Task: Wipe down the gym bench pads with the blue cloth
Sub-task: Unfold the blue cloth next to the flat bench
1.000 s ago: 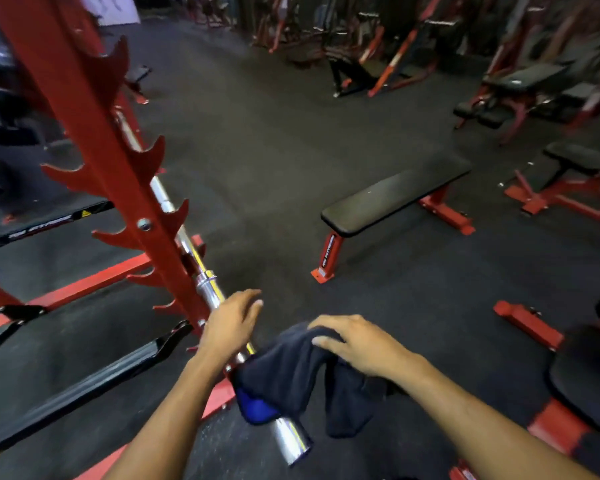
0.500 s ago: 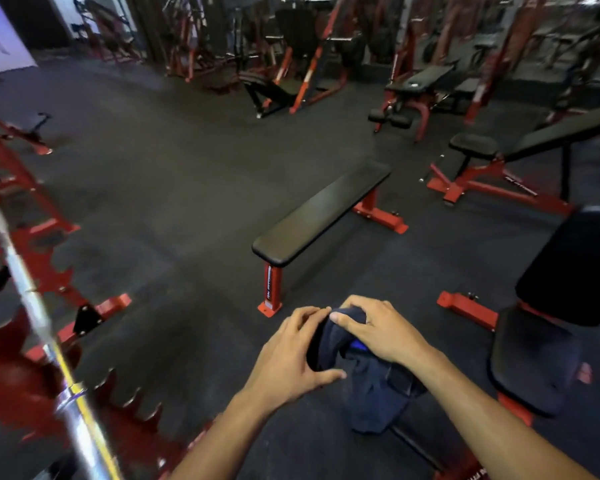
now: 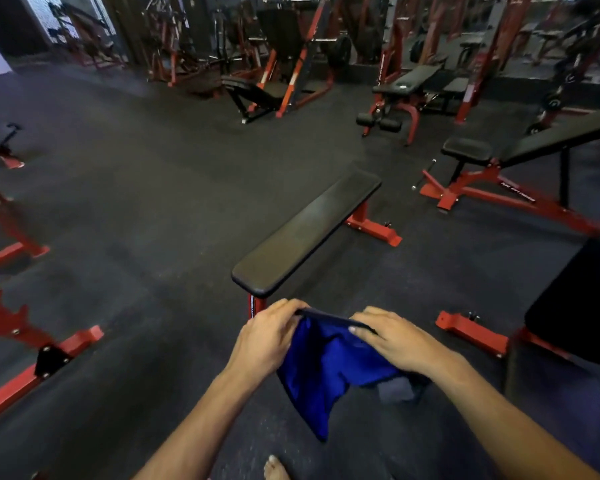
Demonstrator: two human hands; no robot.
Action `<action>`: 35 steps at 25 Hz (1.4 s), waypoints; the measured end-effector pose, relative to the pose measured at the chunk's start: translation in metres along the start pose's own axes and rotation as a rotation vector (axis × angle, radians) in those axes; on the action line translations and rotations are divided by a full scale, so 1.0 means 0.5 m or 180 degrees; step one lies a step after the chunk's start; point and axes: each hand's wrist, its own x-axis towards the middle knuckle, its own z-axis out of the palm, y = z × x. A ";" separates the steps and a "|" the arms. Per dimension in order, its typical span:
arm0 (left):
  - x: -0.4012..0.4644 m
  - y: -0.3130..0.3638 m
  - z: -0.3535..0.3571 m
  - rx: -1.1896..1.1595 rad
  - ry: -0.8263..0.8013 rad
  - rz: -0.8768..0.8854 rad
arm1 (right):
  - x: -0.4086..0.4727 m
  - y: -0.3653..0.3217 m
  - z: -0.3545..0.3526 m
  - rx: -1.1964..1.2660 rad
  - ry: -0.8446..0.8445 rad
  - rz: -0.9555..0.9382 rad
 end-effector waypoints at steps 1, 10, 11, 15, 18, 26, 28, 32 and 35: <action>0.046 -0.031 -0.005 -0.0018 -0.0009 -0.0023 | 0.042 0.019 -0.011 0.0032 0.0076 0.0072; 0.453 -0.202 -0.060 -0.0485 -0.0378 0.0541 | 0.325 0.098 -0.167 0.0428 0.1048 0.0756; 0.501 -0.219 -0.066 -0.0537 -0.0407 0.0651 | 0.347 0.105 -0.195 0.0444 0.1031 0.0726; 0.679 -0.254 -0.071 -0.0681 -0.0673 0.1157 | 0.438 0.135 -0.306 0.0037 0.0587 0.0511; 0.806 -0.257 -0.059 -0.0957 -0.1143 0.1280 | 0.521 0.158 -0.385 -0.0276 0.0353 0.0329; 1.101 -0.254 0.087 -0.1615 -0.2586 0.1140 | 0.759 0.310 -0.533 -0.0264 -0.0580 -0.0252; 1.155 -0.270 0.107 -0.1884 -0.2892 0.1011 | 0.811 0.356 -0.556 -0.0084 -0.0667 -0.0159; 1.267 -0.316 0.136 -0.2426 -0.2992 0.0740 | 0.897 0.444 -0.598 0.0160 -0.0546 0.0065; 1.364 -0.361 0.163 -0.2429 -0.3010 0.0811 | 0.966 0.503 -0.626 0.0445 -0.0244 0.0322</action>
